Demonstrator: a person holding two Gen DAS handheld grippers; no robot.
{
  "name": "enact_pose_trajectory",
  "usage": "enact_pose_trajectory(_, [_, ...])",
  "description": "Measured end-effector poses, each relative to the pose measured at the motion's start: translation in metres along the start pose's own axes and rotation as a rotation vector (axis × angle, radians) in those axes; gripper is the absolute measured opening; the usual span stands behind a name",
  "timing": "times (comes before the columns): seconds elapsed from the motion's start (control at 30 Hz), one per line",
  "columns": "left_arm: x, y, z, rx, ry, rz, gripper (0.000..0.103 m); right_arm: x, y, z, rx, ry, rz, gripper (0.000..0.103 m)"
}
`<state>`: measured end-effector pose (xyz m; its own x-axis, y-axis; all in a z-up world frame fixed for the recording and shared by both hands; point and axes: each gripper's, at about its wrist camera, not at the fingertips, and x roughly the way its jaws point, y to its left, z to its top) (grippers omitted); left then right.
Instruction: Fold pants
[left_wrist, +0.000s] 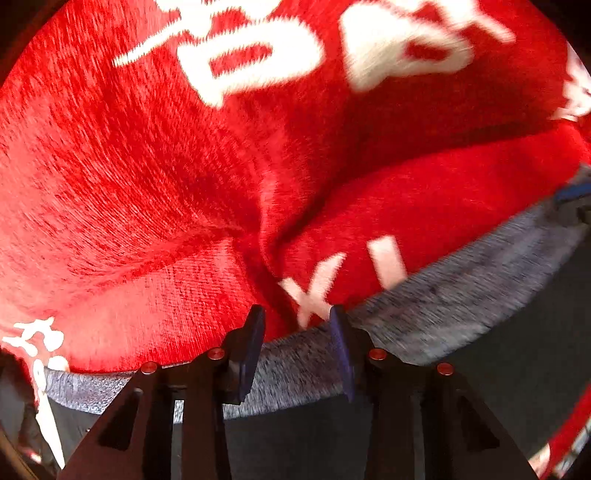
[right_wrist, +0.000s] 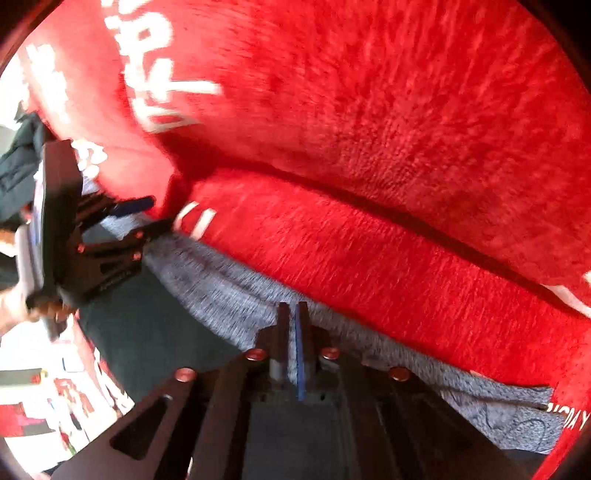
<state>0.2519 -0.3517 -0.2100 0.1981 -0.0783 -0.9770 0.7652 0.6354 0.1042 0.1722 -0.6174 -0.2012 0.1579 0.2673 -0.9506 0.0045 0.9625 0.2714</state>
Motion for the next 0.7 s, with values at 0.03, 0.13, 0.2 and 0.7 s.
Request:
enact_pose_trajectory(0.03, [-0.005,-0.001,0.000,0.009,-0.003,-0.014,0.058,-0.001,0.001,-0.002,-0.031,0.006,-0.005,0.020])
enact_pose_trajectory(0.13, [-0.026,-0.008,-0.005,0.039,-0.040,-0.063,0.069,0.006,0.000,-0.002,-0.074,0.051,0.001,0.023])
enact_pose_trajectory(0.2, [-0.036,-0.019,-0.005,0.047,-0.047,-0.114,0.069,0.012,0.004,0.000,-0.101,0.073,0.014,0.023])
enact_pose_trajectory(0.7, [-0.031,-0.099,-0.032,0.037,-0.028,-0.160,0.069,0.044,0.024,0.007,-0.308,0.193,-0.036,0.033])
